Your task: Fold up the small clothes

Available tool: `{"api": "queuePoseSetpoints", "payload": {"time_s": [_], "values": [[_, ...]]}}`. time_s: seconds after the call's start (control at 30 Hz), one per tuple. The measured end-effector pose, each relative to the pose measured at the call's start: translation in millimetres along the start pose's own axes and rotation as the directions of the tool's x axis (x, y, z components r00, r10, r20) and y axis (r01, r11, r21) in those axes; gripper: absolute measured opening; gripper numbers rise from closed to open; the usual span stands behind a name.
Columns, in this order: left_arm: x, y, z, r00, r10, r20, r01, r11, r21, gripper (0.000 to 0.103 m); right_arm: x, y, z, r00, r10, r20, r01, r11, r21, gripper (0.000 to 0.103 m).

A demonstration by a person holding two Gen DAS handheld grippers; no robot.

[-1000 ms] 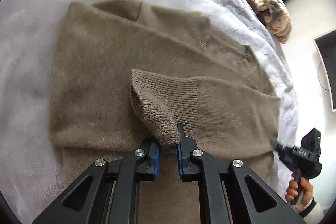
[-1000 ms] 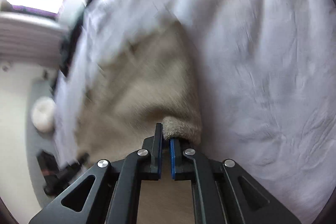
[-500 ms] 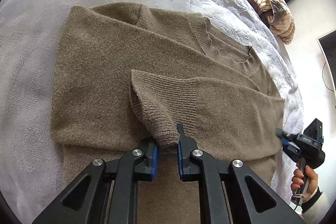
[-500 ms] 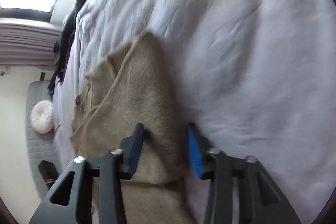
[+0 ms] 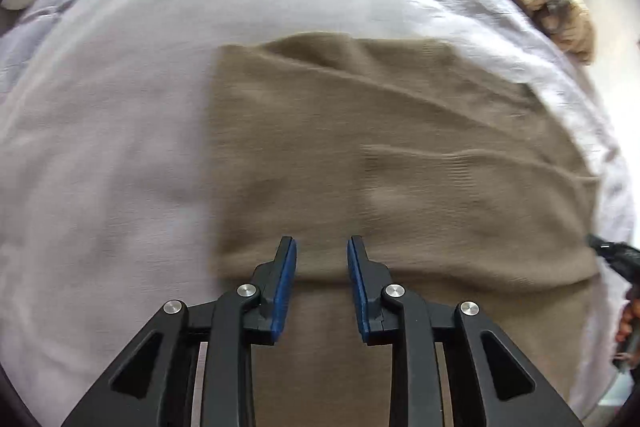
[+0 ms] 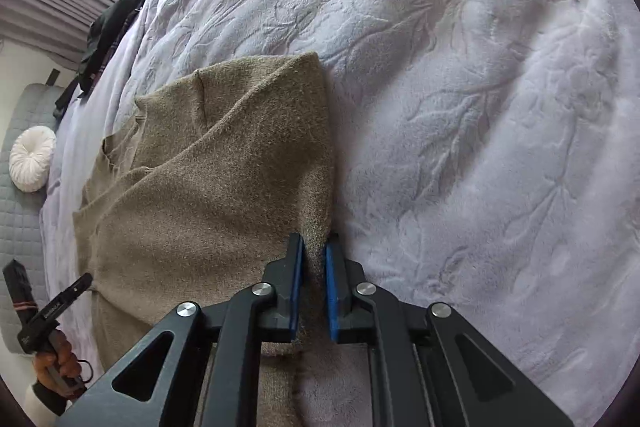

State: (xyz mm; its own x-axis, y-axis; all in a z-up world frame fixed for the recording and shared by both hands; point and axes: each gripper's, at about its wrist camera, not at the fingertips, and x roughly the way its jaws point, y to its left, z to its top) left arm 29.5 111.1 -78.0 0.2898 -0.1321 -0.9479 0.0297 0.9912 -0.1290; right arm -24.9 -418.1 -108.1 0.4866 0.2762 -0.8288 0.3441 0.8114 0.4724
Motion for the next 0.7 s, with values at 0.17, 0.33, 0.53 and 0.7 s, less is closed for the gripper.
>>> {"api": "queuePoseSetpoints", "payload": {"time_s": [0.17, 0.33, 0.53, 0.7], "values": [[-17.4, 13.6, 4.3, 1.0, -0.002, 0.018, 0.003, 1.0, -0.01, 0.028, -30.9, -0.8, -9.7, 0.998, 0.011, 0.055, -0.014, 0.999, 0.048, 0.018], [-21.1, -20.6, 13.2, 0.997, -0.069, 0.038, 0.067, 0.997, 0.046, 0.028, -39.7, 18.7, -24.3, 0.997, 0.075, 0.013, -0.075, 0.997, -0.006, 0.018], [-2.2, -57.2, 15.2, 0.998, -0.07, 0.001, 0.069, 0.992, 0.104, 0.028, -33.7, -11.5, -40.0, 0.999, 0.033, -0.004, -0.031, 0.984, 0.173, 0.046], [9.8, -60.0, 9.9, 0.999, -0.029, -0.016, 0.03, 0.994, 0.101, 0.028, -11.2, -30.7, -31.1, 0.985, 0.171, -0.005, -0.163, 0.949, 0.271, 0.015]]}}
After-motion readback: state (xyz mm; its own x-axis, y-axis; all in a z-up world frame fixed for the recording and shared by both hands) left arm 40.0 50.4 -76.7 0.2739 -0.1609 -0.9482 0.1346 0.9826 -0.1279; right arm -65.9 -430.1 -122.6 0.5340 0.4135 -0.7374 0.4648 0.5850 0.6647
